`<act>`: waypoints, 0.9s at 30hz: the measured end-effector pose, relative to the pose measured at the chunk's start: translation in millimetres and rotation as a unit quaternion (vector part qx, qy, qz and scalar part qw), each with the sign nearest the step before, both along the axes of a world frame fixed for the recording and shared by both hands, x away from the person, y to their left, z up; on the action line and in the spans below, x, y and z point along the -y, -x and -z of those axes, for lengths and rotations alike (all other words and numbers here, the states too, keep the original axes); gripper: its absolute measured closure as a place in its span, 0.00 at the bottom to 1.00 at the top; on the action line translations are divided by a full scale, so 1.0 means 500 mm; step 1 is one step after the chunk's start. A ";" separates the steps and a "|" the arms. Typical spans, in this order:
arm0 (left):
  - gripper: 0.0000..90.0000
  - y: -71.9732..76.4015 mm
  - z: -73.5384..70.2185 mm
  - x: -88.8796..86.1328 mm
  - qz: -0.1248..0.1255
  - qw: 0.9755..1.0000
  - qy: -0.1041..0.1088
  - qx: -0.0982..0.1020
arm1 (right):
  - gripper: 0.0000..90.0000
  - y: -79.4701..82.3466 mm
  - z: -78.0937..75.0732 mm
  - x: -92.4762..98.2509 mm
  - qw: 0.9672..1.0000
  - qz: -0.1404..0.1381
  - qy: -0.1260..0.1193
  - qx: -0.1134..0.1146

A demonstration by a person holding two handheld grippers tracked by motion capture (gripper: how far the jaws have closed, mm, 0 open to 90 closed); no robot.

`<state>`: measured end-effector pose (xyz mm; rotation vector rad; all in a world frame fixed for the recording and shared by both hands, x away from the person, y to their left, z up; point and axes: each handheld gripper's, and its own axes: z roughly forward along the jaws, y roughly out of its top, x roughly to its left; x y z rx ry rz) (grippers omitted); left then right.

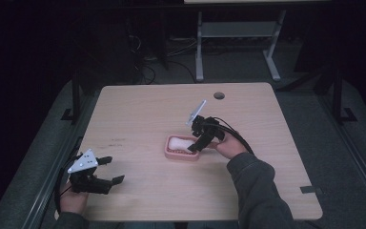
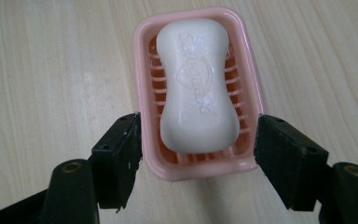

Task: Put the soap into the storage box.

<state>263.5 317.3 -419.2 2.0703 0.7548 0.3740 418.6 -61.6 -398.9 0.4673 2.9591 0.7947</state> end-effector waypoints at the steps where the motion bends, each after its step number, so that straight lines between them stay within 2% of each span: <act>1: 0.16 0.000 0.000 0.000 0.000 1.000 0.000 0.000 | 0.35 0.001 -0.001 0.001 1.000 0.002 0.003 0.000; 12: 0.16 0.000 0.000 0.000 0.001 1.000 -0.001 0.000 | 0.34 0.012 -0.007 0.008 1.000 0.004 0.010 0.005; 15: 0.16 0.000 0.000 0.000 0.000 1.000 -0.002 0.000 | 0.33 0.014 -0.007 0.012 1.000 0.008 0.002 0.002; 18: 0.16 0.000 0.000 0.000 0.001 1.000 -0.002 0.001 | 0.32 0.017 -0.004 0.019 1.000 0.011 -0.002 0.014; 27: 0.16 0.000 0.001 0.000 0.000 1.000 -0.002 -0.001 | 0.28 0.020 0.005 0.044 1.000 0.027 -0.003 0.000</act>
